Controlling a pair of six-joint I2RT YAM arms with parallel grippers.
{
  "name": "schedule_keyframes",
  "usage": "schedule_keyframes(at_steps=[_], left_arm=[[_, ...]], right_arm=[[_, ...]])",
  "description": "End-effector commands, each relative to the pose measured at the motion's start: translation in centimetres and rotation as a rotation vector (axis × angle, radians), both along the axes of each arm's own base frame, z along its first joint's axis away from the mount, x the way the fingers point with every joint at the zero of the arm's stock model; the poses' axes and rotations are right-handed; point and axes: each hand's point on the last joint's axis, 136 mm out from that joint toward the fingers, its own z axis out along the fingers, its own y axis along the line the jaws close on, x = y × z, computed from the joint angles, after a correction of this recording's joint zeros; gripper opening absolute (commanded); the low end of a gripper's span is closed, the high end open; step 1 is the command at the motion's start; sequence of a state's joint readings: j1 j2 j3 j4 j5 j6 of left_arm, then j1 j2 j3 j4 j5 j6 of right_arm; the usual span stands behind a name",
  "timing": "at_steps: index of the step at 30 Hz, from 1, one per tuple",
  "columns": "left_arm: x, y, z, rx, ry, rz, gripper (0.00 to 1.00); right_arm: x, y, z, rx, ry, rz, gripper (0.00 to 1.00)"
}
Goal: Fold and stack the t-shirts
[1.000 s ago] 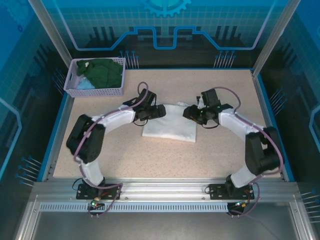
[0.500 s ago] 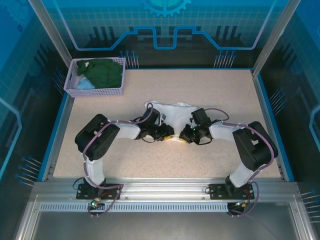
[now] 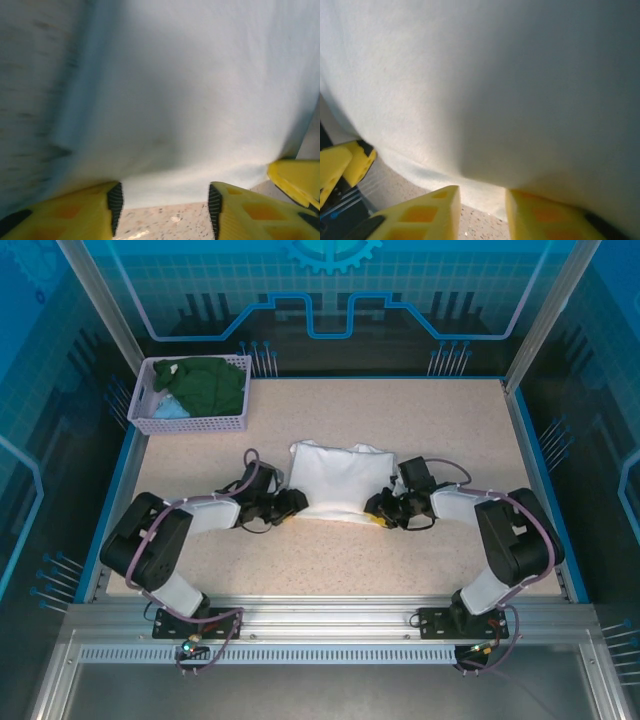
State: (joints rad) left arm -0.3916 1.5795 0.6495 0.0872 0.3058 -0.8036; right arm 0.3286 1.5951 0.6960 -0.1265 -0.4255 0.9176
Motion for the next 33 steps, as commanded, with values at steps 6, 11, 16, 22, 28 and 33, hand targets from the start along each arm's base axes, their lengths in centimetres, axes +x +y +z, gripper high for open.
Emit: schedule_keyframes(at_steps=[6, 11, 16, 22, 28, 33], left_arm=[[-1.7, 4.9, 4.5, 0.181, -0.039, 0.079, 0.87], [-2.4, 6.7, 13.1, 0.239, -0.210, 0.114, 0.99], [-4.7, 8.0, 19.7, 0.312, -0.298, 0.030, 0.99], [-7.8, 10.3, 19.4, 0.458, -0.338, -0.079, 0.99], [-9.5, 10.8, 17.5, 0.478, -0.387, -0.105, 0.99], [-9.7, 10.4, 17.6, 0.457, -0.411, -0.112, 0.99]], right_arm=[[0.2, -6.1, 5.9, -0.414, -0.164, -0.090, 0.57], [3.5, -2.3, 10.7, -0.552, -0.283, 0.064, 0.73], [7.4, 1.1, 7.3, -0.668, -0.183, 0.182, 0.78], [9.7, 2.9, 2.5, -0.694, -0.076, 0.225, 0.81], [10.6, 1.0, -1.0, -0.778, 0.037, 0.271, 0.83], [13.4, -3.7, -0.2, -0.808, 0.076, 0.225, 0.84]])
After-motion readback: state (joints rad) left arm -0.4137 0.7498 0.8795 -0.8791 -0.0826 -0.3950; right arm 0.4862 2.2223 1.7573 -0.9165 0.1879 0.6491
